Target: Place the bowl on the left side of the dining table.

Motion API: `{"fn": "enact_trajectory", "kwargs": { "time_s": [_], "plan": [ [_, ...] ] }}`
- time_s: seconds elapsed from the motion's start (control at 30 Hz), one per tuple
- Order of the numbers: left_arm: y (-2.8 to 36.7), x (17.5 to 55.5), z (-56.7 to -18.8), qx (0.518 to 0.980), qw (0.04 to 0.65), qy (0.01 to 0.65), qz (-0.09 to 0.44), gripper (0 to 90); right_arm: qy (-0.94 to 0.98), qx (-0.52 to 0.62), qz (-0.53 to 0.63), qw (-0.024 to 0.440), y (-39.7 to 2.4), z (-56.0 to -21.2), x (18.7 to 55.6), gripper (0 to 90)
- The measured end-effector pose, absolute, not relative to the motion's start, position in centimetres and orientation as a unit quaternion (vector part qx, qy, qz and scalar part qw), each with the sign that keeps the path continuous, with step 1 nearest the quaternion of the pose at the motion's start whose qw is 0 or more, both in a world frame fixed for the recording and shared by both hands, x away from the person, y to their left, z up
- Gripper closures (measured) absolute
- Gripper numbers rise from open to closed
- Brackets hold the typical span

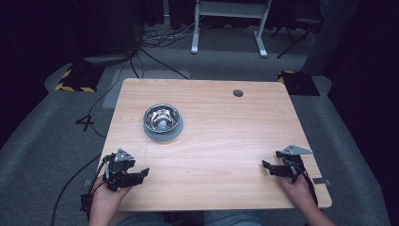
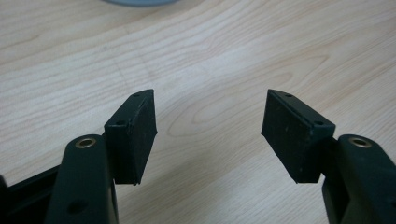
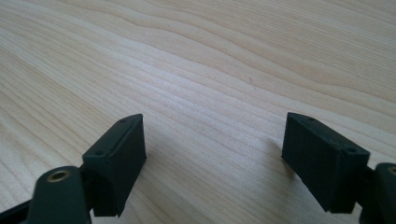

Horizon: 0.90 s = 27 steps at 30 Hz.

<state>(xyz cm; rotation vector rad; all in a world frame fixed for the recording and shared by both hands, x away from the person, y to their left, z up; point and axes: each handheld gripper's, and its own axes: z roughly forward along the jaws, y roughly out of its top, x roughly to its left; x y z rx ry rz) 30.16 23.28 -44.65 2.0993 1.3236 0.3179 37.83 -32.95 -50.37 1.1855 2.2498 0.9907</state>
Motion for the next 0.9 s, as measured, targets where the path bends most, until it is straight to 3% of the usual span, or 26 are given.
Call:
{"fn": "enact_trajectory", "kwargs": {
  "time_s": [0.37, 0.63, 0.9],
  "plan": [
    [23.7, 30.9, -47.3, 0.813, 0.264, 0.514, 0.069, 34.9, 0.807, 0.426, 0.355, 0.204, -32.9, -50.4, 37.8, 21.8],
    [23.4, 30.9, -48.0, 0.822, 0.258, 0.499, 0.094, 31.8, 0.806, 0.426, 0.355, 0.204, -32.9, -50.4, 37.8, 21.8],
    [23.4, 30.6, -49.5, 0.833, 0.289, 0.451, 0.140, 13.7, 0.807, 0.423, 0.355, 0.206, -33.0, -50.4, 37.9, 21.8]
  ]
}}
